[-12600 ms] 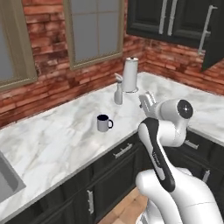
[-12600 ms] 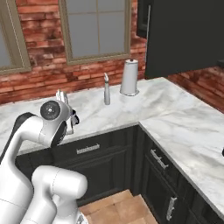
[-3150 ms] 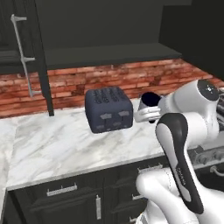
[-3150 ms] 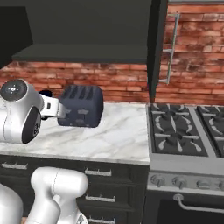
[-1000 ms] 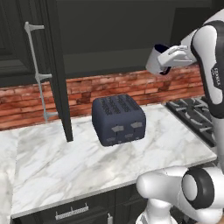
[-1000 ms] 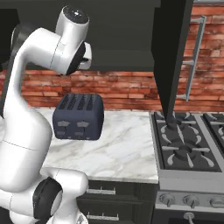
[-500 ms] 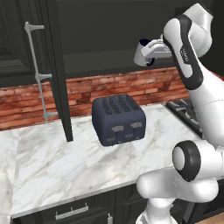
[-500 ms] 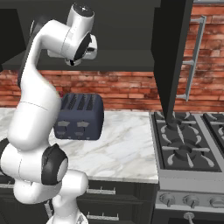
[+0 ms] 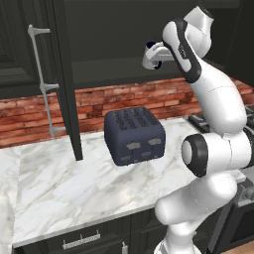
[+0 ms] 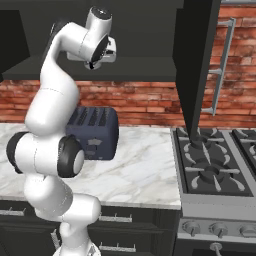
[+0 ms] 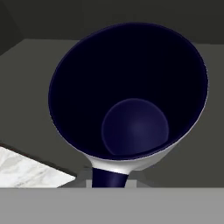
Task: Move the mug from next to the sink to the open cabinet. Then, move the bowl with the carrot to the fridge to clear the area for faucet cleaning.
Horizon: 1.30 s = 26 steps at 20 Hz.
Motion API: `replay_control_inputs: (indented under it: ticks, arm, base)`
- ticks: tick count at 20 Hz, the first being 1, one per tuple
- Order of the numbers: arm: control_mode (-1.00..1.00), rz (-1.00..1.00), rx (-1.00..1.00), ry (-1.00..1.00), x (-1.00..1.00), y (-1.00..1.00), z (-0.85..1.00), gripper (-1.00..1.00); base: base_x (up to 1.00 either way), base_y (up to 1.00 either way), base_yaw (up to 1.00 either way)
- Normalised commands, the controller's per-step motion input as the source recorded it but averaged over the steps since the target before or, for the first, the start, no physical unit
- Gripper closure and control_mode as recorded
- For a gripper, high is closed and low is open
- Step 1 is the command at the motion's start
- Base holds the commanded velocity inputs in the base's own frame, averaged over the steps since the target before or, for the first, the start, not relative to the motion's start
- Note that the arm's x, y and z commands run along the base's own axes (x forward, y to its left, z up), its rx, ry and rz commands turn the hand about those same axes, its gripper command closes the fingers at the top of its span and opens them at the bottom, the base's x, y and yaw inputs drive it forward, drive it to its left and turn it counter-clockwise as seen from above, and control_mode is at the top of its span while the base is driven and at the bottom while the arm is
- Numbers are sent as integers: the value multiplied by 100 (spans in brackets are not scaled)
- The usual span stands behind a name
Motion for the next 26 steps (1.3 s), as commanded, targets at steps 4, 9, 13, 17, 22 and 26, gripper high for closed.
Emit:
replay_control_inputs:
  ticks: [4, 9, 13, 17, 22, 26]
  arm:
    - [-100, -4, -1, 0, 84, 0, -28, 100]
    - [-100, -3, 0, 0, 62, 0, -25, 100]
    - [-100, -3, 0, 0, 67, 0, -10, 100]
    - [-100, 0, 0, -1, 47, 0, -10, 100]
    - [-100, 0, 0, 0, 10, 0, -7, -100]
    - [-100, -1, 0, -3, 0, 0, 0, -100]
  base:
    - [0, 0, 0]
    - [0, 0, 0]
    - [0, 0, 0]
    - [0, 0, 0]
    - [0, 0, 0]
    - [0, 0, 0]
